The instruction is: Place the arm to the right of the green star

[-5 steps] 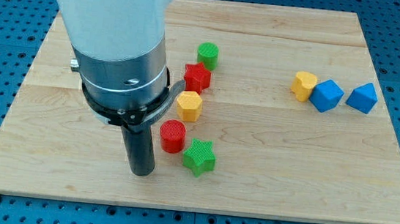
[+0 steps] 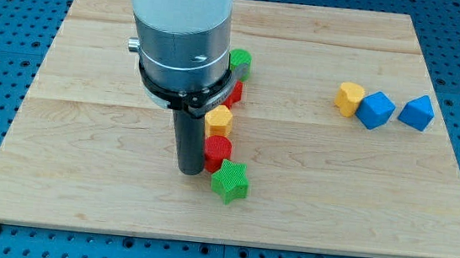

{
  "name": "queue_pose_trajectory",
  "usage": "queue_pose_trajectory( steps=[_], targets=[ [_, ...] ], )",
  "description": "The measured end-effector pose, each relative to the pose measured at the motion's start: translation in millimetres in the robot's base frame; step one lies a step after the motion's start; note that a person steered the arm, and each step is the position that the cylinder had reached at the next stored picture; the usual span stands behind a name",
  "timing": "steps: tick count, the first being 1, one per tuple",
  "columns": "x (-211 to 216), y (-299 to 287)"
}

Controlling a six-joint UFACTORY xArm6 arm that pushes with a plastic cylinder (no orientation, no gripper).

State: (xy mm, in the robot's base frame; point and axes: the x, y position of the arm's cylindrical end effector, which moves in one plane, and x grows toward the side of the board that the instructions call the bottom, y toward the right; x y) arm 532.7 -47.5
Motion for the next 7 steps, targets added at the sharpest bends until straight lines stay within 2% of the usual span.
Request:
queue_pose_trajectory(
  steps=[1,2,3,6,7],
  targets=[
    [3.5,-25.4],
    [56.8,-60.4],
    [85.9,-48.5],
    [85.9,33.1],
    [85.8,103.5]
  ],
)
